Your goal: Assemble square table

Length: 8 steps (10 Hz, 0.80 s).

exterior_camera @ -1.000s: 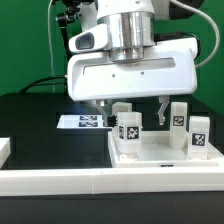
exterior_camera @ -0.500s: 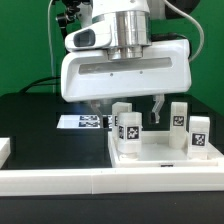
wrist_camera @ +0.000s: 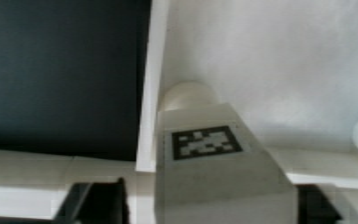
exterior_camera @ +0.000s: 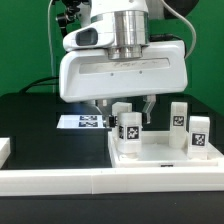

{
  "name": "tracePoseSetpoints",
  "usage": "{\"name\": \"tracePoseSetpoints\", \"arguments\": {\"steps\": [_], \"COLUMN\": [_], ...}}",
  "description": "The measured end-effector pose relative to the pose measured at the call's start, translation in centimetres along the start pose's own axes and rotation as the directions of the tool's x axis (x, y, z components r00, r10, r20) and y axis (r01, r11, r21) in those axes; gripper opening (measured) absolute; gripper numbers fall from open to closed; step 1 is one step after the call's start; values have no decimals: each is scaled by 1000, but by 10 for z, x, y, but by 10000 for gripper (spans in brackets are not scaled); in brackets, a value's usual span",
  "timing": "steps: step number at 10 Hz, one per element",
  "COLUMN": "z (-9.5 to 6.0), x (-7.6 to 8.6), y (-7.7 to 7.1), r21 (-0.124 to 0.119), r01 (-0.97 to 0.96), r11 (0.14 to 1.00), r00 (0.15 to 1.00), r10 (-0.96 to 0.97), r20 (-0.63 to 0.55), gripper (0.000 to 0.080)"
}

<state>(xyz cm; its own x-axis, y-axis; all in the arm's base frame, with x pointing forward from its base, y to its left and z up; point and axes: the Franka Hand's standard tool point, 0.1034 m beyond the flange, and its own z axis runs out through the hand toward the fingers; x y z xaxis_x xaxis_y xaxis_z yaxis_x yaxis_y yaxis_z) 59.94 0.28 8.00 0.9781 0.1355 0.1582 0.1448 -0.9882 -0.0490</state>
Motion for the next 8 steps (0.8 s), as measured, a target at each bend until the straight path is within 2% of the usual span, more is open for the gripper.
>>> {"name": "tracePoseSetpoints", "arguments": {"steps": [1, 2, 5, 8], "z": [0, 0, 0, 1], "x": [0, 0, 0, -1], "y": [0, 0, 0, -1], "r21": [0, 0, 10, 11], "r01": [-23, -23, -337, -717], "r11": [1000, 1000, 941, 697], "r00": [1000, 1000, 941, 697], "r10": [23, 23, 337, 717], "r20": [0, 0, -2, -1], "gripper": [288, 288, 289, 289]}}
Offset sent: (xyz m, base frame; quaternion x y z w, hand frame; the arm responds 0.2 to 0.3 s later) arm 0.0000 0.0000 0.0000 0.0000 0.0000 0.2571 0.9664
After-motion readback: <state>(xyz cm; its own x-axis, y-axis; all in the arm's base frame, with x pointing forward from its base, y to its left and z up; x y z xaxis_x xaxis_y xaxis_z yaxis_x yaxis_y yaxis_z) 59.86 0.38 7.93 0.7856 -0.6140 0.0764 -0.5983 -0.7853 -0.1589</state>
